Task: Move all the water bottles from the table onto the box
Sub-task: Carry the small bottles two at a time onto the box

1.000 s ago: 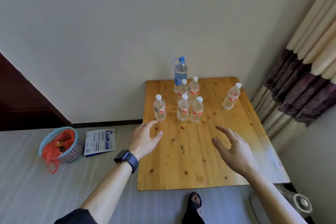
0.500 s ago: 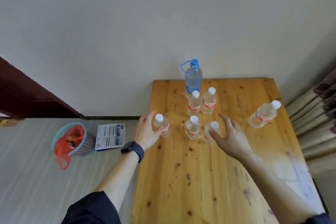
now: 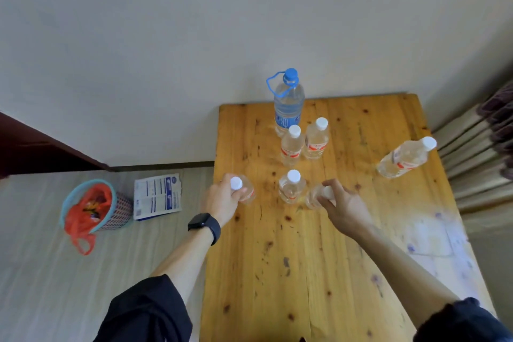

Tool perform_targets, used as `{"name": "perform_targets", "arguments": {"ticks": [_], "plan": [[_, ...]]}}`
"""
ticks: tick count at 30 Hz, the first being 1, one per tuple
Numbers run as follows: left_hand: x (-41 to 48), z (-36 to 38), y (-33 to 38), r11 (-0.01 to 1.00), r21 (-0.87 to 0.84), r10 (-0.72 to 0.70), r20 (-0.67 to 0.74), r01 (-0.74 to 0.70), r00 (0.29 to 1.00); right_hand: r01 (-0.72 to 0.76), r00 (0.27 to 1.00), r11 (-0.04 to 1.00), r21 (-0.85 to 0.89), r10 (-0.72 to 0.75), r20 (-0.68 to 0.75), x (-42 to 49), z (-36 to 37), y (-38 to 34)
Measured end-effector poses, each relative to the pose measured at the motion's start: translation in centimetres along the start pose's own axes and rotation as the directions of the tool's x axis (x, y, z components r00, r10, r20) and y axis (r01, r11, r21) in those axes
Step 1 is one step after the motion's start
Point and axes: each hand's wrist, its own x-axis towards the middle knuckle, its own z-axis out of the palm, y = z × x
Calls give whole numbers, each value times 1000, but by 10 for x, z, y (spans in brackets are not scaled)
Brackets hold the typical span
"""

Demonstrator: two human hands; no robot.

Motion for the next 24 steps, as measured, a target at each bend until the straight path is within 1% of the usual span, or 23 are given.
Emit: {"name": "perform_targets", "arguments": {"ticks": [3, 6, 10, 12, 14, 17, 19, 21, 24], "plan": [[-25, -4, -17, 994, -28, 107, 80, -105, 991, -38, 998, 997, 70, 41, -36, -32, 6, 2], [-50, -2, -25, 975, -72, 218, 191, -208, 957, -54, 998, 991, 125, 59, -36, -66, 19, 0], [-79, 6, -33, 961, -82, 278, 330, -266, 902, 13, 1000, 997, 74, -15, 20, -106, 50, -11], [-89, 9, -35, 951, -110, 308, 363, -288, 880, 65, 998, 997, 30, -66, 24, -118, 63, -18], [-95, 10, -36, 947, -123, 323, 349, -298, 880, 72, 997, 997, 12, -72, -23, -121, 70, -24], [-100, 14, -37, 946, -139, 322, 290, -293, 901, 34, 997, 997, 63, -29, -76, -123, 76, -27], [-102, 19, -37, 943, -161, 325, 248, -292, 913, -32, 998, 987, 157, 40, -45, -123, 79, -24], [-105, 26, -35, 940, -211, 310, 207, -267, 928, -116, 993, 954, 276, 120, 0, -122, 82, -22], [-109, 39, -32, 922, -358, 227, 183, -151, 957, -144, 988, 917, 372, 154, 4, -118, 90, -21]]}}
